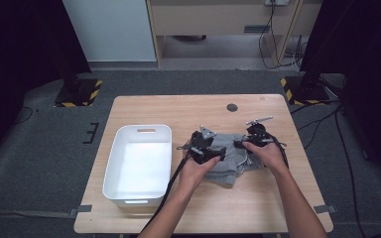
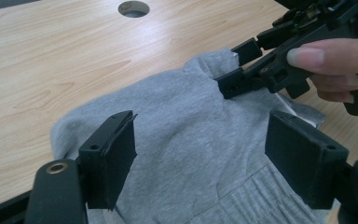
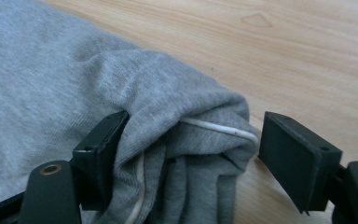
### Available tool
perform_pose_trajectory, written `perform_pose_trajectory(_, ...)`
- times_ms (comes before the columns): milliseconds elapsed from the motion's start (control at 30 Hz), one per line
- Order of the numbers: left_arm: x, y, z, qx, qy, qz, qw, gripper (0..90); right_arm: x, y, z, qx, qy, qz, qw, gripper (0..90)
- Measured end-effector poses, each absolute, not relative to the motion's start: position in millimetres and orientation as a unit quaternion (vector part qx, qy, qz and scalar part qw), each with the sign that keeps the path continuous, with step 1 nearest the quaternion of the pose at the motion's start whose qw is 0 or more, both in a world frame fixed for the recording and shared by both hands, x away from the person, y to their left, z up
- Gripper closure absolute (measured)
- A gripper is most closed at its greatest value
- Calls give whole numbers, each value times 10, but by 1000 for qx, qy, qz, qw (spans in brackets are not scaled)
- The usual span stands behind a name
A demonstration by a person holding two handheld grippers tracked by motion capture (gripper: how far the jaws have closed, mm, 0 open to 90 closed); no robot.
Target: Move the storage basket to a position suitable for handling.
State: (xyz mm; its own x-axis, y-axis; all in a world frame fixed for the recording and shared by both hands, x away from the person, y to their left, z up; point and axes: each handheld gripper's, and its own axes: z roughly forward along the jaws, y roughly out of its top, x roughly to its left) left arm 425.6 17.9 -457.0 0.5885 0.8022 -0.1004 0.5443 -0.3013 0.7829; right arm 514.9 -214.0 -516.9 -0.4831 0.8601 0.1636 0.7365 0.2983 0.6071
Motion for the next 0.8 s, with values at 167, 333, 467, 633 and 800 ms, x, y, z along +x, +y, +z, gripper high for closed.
perform_pose_trajectory(167, 4265, 192, -4593, 790, 428, 157, 409, 239, 5130, -2153, -5179, 497, 797, 334, 80, 383)
perform_pose_trajectory(333, 4264, 185, -4600, 790, 428, 157, 411, 239, 5087, -2112, -5145, 477, 808, 338, 78, 567)
perform_pose_trajectory(467, 4266, 180, -4620, 789, 429, 156, 412, 238, 5060, -2089, -5126, 462, 817, 334, 87, 643)
perform_pose_trajectory(633, 4267, 182, -4652, 790, 428, 153, 411, 251, 5012, -2104, -5099, 439, 831, 327, 103, 729)
perform_pose_trajectory(800, 4281, 197, -4672, 786, 433, 155, 413, 257, 4971, -2258, -5066, 437, 837, 307, 117, 737)
